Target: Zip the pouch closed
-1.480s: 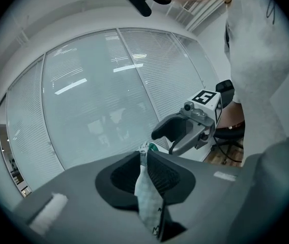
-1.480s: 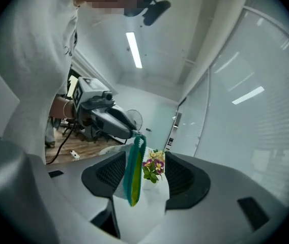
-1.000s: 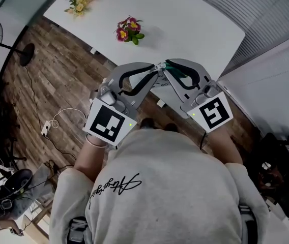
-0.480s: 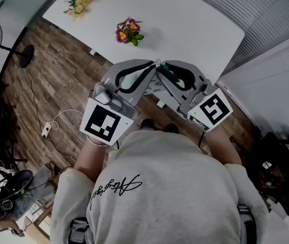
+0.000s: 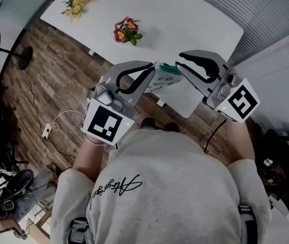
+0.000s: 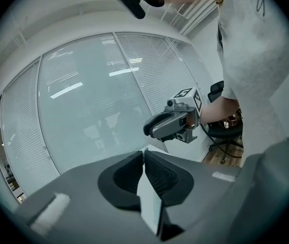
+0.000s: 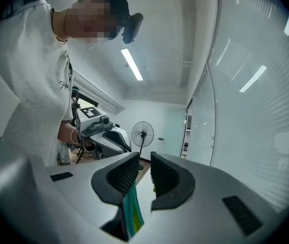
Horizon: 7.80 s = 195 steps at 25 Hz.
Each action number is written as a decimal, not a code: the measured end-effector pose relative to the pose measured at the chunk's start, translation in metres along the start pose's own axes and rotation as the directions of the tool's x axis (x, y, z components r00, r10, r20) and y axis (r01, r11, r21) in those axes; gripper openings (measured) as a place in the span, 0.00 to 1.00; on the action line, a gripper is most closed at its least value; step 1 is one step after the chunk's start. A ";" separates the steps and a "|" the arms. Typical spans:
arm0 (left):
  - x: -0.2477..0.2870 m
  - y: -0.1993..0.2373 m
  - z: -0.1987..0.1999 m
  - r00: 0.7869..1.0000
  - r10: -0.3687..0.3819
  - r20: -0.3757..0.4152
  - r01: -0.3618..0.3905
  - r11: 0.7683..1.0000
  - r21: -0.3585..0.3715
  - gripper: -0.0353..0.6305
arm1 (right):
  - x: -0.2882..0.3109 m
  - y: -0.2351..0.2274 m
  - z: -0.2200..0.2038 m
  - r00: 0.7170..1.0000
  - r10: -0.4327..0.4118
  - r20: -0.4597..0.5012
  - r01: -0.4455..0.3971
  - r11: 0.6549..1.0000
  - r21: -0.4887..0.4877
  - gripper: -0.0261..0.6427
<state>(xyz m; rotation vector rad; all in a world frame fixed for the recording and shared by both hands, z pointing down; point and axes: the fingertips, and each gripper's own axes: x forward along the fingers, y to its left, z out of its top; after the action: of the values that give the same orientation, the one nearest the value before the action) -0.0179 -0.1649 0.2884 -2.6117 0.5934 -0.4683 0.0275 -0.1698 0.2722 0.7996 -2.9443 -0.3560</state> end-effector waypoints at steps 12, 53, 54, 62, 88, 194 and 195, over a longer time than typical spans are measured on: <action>0.006 -0.032 0.007 0.985 -0.171 -0.009 0.171 0.979 0.114 0.07 | 0.012 0.047 -0.019 0.880 0.366 -0.302 -0.431 0.883 -0.186 0.19; 0.014 -0.032 0.002 0.991 -0.134 -0.016 0.135 0.987 0.092 0.07 | 0.006 0.016 -0.017 0.991 0.096 -0.092 -0.076 0.977 0.200 0.05; 0.016 -0.030 0.004 0.993 -0.120 -0.012 0.120 0.989 0.086 0.07 | 0.006 0.012 -0.016 0.992 0.061 -0.109 -0.039 0.981 0.190 0.05; 0.026 -0.006 0.032 0.996 0.011 0.087 -0.017 0.998 0.067 0.07 | 0.007 -0.015 0.017 0.971 -0.185 -0.153 0.185 0.983 -0.013 0.05; 0.038 -0.027 -0.010 0.999 -0.036 0.032 0.038 0.997 -0.064 0.06 | 0.011 -0.038 -0.053 0.891 -0.331 -0.311 0.330 0.942 -0.057 0.05; 0.006 -0.002 -0.023 0.990 -0.110 0.086 0.117 0.989 -0.088 0.06 | 0.012 -0.125 -0.079 0.740 -0.560 -0.374 0.537 0.826 -0.175 0.05; 0.005 -0.001 -0.024 0.989 -0.116 0.090 0.123 0.989 -0.087 0.06 | 0.012 -0.125 -0.079 0.735 -0.565 -0.376 0.541 0.822 -0.178 0.05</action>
<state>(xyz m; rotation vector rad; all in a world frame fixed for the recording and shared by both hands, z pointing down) -0.0232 -0.1746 0.3104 -2.7506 0.4418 -0.3722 0.0881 -0.2967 0.3193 1.5316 -2.2383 -0.2515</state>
